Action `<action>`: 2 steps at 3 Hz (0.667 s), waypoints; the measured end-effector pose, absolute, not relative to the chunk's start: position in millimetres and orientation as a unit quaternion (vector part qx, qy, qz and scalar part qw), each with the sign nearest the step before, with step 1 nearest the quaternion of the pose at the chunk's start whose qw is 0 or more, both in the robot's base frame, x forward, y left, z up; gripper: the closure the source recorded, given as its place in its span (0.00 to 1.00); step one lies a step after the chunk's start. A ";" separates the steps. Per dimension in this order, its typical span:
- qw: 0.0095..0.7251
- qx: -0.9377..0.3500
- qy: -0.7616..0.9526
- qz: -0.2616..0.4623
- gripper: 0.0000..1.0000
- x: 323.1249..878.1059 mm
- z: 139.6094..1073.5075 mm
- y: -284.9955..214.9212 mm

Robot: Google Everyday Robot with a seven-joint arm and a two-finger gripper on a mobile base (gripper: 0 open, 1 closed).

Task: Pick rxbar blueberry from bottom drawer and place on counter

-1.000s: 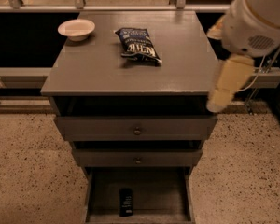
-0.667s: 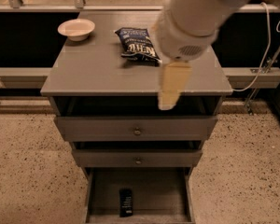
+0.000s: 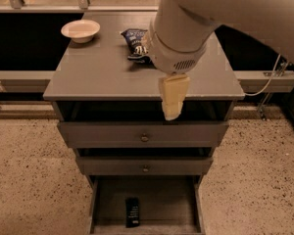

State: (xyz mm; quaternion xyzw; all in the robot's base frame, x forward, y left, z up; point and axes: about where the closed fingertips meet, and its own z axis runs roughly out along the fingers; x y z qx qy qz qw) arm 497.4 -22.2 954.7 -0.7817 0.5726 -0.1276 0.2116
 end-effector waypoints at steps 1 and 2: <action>0.190 -0.818 0.529 -0.122 0.00 498.3 880.4 -59.0; 0.204 -0.830 0.504 -0.125 0.00 496.4 847.9 -92.1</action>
Offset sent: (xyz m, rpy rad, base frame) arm -0.0035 -0.1144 -0.1525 -0.1408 -0.0867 0.4528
